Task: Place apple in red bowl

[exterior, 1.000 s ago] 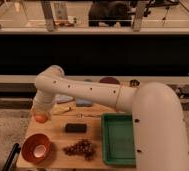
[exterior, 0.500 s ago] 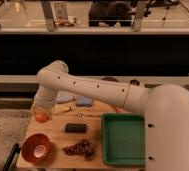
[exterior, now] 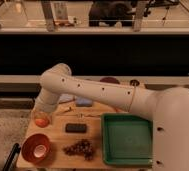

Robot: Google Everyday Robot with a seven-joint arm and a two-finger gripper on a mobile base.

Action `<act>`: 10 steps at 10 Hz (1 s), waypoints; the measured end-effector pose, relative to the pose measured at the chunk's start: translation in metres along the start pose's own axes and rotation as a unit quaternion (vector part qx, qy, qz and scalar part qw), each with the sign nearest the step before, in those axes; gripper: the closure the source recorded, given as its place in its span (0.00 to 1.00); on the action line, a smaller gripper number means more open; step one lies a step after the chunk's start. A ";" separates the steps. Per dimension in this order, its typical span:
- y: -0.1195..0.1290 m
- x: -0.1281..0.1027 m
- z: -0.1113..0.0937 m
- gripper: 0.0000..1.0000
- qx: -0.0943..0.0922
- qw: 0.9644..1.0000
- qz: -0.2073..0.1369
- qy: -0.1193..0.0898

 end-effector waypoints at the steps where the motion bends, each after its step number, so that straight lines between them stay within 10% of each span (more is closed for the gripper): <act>1: 0.001 -0.003 0.000 0.97 0.001 1.000 0.000 -0.003; 10: 0.018 -0.049 0.018 0.97 0.019 1.000 -0.003 -0.016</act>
